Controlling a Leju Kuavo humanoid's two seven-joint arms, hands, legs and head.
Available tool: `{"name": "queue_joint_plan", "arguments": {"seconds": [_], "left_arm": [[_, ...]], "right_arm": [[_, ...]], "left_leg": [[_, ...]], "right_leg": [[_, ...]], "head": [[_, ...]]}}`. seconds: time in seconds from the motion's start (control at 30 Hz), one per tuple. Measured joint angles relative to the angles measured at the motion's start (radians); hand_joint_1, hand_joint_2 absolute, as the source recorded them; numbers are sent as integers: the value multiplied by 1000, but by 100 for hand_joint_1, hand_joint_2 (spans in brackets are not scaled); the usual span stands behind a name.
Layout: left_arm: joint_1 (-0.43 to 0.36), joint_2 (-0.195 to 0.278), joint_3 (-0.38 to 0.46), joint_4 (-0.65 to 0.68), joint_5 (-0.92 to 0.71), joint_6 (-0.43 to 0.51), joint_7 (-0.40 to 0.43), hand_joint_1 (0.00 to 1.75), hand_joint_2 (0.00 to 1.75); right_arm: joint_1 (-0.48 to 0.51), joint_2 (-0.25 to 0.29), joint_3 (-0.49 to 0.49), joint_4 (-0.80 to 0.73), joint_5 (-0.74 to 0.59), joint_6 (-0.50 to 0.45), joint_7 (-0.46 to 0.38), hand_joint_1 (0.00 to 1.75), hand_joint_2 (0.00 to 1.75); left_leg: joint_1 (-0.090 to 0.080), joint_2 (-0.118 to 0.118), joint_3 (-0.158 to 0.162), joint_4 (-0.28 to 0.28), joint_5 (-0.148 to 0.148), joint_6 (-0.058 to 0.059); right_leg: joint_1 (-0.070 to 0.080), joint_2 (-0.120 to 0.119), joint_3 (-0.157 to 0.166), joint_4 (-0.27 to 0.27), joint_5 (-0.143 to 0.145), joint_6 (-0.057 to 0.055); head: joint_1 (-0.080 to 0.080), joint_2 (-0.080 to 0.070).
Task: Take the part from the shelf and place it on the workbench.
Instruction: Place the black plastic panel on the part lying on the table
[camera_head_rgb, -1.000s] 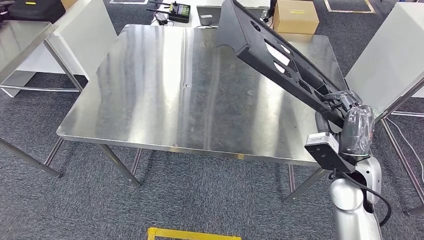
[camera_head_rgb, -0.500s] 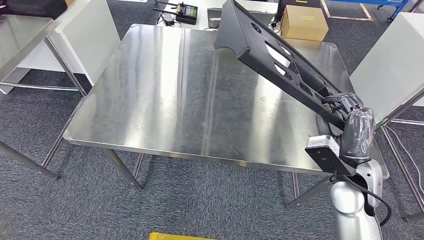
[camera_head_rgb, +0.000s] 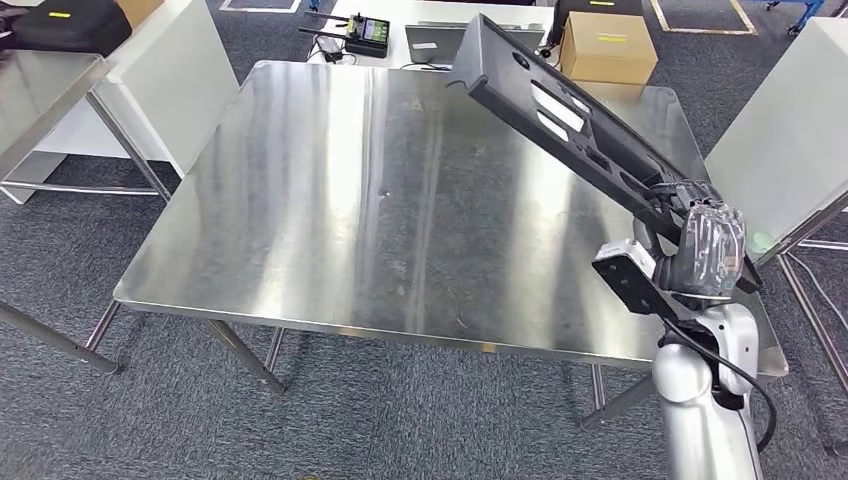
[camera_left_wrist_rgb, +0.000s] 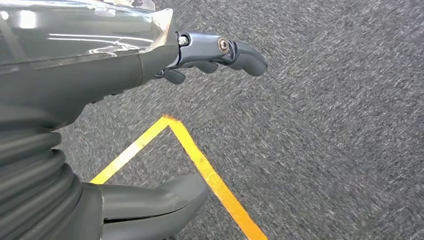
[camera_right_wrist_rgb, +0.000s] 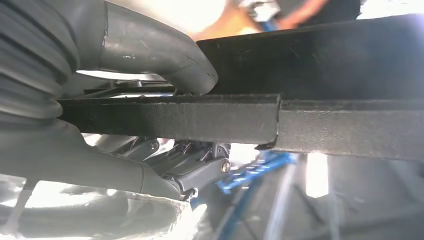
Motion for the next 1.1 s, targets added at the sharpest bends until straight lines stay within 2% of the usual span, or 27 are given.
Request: {"name": "queue_joint_plan", "arguments": {"seconds": [0.03,0.07,0.1,0.13,0.17,0.2,0.27,0.4,0.6,0.73,0.97,1.1], "left_arm": [[1,0,0,0,0,-1,0,0,175],[1,1,0,0,1,-2,-1,0,175],[1,2,0,0,1,-2,-3,0,175],[1,3,0,0,1,-2,-6,0,175],[0,4,0,0,1,-2,-8,0,175],[-2,4,0,0,1,-2,-11,0,175],[-5,4,-1,0,-3,-5,-18,0,175],[-3,8,-10,0,-26,-26,-32,0,175],[-11,15,-37,0,-54,-58,-57,0,175],[-19,16,-43,0,-42,-78,-83,0,175],[-22,17,-51,0,-56,-82,-80,0,175],[-21,17,-53,0,-59,-42,-83,0,175]], "right_arm": [[-17,0,-2,44,27,-8,7,173,175],[-32,-1,-4,86,52,-17,12,173,175],[-51,-1,-6,128,77,-26,18,173,175],[-74,-2,-6,174,103,-36,28,173,175],[-102,-3,-5,224,127,-45,41,173,175],[-133,-7,-5,279,152,-54,58,173,175],[-192,-17,-2,394,213,-70,103,173,175],[-292,-44,29,635,385,-89,242,173,175],[-344,-52,106,872,548,-59,381,173,175],[-356,-10,157,955,619,-18,429,173,175],[-424,82,236,1024,645,31,424,173,175],[-452,127,282,1040,645,26,405,0,0]], "left_leg": [[3,1,-28,28,5,-3],[7,2,-36,16,31,-6],[11,4,-24,-33,72,-9],[15,8,1,-103,117,-11],[15,10,30,-170,148,-13],[16,11,51,-218,167,-11],[15,9,67,-249,169,-5],[8,0,66,-249,169,3],[2,-5,65,-248,165,14],[1,-2,66,-248,163,16],[6,5,72,-250,163,16],[8,5,72,-250,164,15]], "right_leg": [[-1,0,2,0,-3,0],[-2,1,6,1,-6,2],[-4,1,11,1,-10,6],[-6,3,16,2,-15,11],[-3,4,20,3,-20,18],[-1,5,22,4,-24,25],[7,5,21,6,-29,31],[9,-2,28,-4,-29,24],[8,-6,32,-13,-27,30],[7,-4,32,-13,-27,49],[13,0,33,-11,-27,49],[14,1,32,-10,-27,48]], "head": [[0,0],[0,0],[0,0],[0,0],[-1,0],[-1,0],[-1,0],[1,0],[1,0],[0,0],[0,0],[0,0]]}}
